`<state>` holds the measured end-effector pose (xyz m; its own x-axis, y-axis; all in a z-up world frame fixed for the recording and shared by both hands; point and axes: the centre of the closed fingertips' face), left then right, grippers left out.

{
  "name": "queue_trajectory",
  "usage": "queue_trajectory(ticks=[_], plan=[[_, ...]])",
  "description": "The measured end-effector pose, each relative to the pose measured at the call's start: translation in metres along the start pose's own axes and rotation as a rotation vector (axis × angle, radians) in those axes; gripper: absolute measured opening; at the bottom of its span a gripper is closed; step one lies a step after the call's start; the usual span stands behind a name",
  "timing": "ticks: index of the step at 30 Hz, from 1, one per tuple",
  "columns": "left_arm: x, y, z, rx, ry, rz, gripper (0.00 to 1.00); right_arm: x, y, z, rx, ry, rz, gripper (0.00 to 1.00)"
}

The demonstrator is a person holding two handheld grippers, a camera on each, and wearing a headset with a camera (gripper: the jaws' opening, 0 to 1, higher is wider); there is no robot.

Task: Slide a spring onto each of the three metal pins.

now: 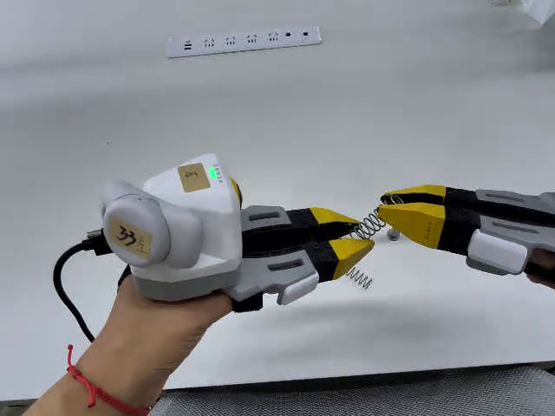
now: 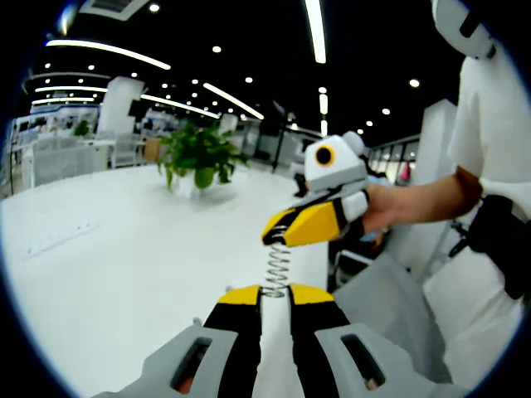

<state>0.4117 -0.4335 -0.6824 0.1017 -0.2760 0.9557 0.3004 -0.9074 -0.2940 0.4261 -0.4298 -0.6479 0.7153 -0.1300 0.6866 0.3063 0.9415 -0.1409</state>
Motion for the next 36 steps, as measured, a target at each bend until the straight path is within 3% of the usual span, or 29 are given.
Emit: queue_trajectory(ticks=[10, 18, 36], plan=[[-0.004, 0.003, -0.005, -0.024, 0.052, 0.031, 0.12, -0.008, 0.002, 0.005, -0.014, -0.127, 0.135, 0.12], [-0.003, 0.004, -0.006, -0.03, 0.061, 0.03, 0.12, -0.009, 0.004, 0.01, -0.02, -0.214, 0.207, 0.12], [0.0, 0.005, -0.007, -0.037, 0.064, 0.017, 0.11, -0.009, 0.009, 0.017, -0.012, -0.301, 0.266, 0.12]])
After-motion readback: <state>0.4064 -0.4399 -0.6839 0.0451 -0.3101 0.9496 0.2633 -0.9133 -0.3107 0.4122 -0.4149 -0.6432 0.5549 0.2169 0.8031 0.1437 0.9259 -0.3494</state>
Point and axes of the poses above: the centre of the closed fingertips' face, and the gripper's own axes: y roughly forward along the fingers, z roughly to its left, x roughly out of its top, and after that the axes turned 15 degrees about y, right-handed
